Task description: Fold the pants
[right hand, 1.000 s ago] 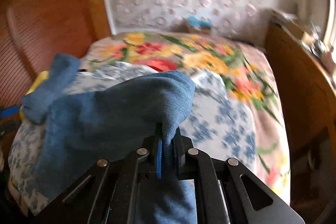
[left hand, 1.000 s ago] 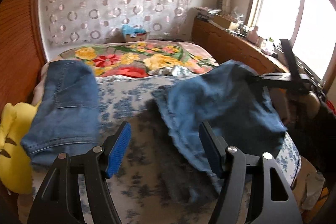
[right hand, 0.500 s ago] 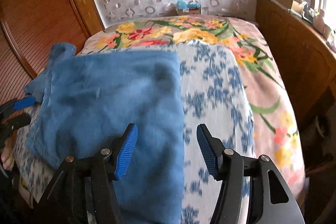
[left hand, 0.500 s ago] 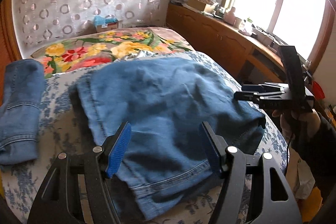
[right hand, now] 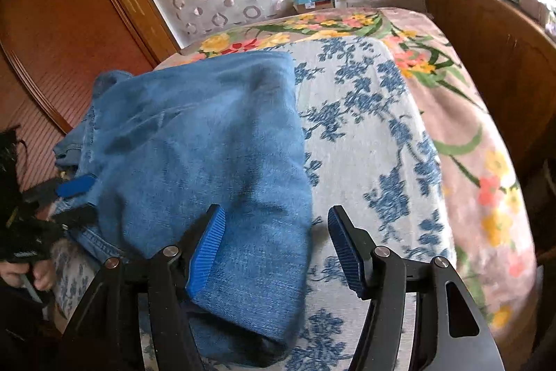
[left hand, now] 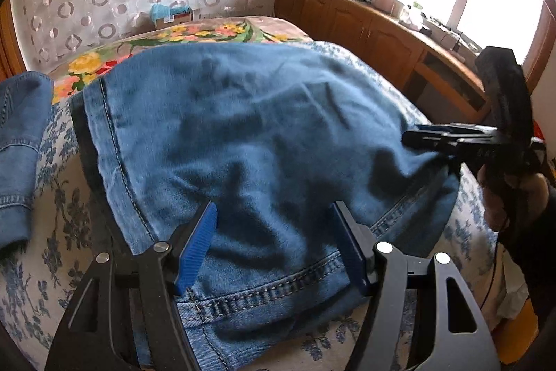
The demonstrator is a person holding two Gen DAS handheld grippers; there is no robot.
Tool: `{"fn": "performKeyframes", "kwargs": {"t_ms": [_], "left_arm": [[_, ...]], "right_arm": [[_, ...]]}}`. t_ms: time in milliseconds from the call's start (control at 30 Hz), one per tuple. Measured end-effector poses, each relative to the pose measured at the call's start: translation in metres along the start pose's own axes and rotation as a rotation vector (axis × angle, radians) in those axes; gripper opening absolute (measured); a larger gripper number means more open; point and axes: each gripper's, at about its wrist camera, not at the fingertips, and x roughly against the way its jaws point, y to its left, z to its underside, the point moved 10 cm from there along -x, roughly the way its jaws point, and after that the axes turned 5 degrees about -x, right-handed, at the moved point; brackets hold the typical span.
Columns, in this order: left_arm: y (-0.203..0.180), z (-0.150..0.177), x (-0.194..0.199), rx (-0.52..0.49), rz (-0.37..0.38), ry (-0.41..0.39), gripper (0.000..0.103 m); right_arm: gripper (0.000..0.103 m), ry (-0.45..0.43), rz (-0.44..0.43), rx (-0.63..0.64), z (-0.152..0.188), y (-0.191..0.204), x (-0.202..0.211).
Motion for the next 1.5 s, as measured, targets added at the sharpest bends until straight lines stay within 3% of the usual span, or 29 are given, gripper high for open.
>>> {"fn": "performKeyframes", "kwargs": {"t_ms": [167, 233, 267, 300, 333, 433, 667, 1000, 1267, 1500], "left_arm": [[-0.003, 0.008, -0.001, -0.033, -0.013, -0.002, 0.068], [-0.003, 0.011, 0.000, -0.046, -0.012, -0.006, 0.068], [-0.002, 0.013, 0.001, -0.050, -0.008, -0.008, 0.068], [0.000, 0.015, 0.002, -0.050, -0.005, -0.010, 0.068], [0.002, 0.017, 0.004, -0.047, -0.004, -0.012, 0.068], [0.010, 0.021, 0.007, -0.034, 0.007, -0.019, 0.068], [0.015, 0.023, 0.020, 0.012, 0.011, -0.025, 0.068], [0.049, 0.018, 0.076, 0.084, -0.043, -0.127, 0.068], [0.098, 0.041, 0.113, 0.153, -0.121, -0.168, 0.068], [0.131, 0.061, 0.133, 0.211, -0.189, -0.184, 0.068]], "right_arm": [[0.063, -0.003, -0.035, -0.025, 0.002, 0.007, -0.003], [0.042, 0.003, -0.056, -0.024, 0.005, 0.011, -0.004], [0.037, 0.003, -0.067, -0.021, 0.007, 0.015, -0.004], [0.022, 0.002, -0.073, -0.017, 0.008, 0.019, -0.003], [0.014, 0.001, -0.078, -0.010, 0.008, 0.022, -0.001], [0.008, -0.048, -0.100, -0.008, -0.001, 0.028, 0.015], [0.007, -0.130, -0.128, 0.043, -0.016, 0.059, 0.043], [0.006, -0.180, -0.204, 0.188, -0.027, 0.139, 0.061], [0.005, -0.100, -0.291, 0.329, 0.000, 0.225, 0.027], [0.005, 0.028, -0.306, 0.389, 0.041, 0.269, -0.018]]}}
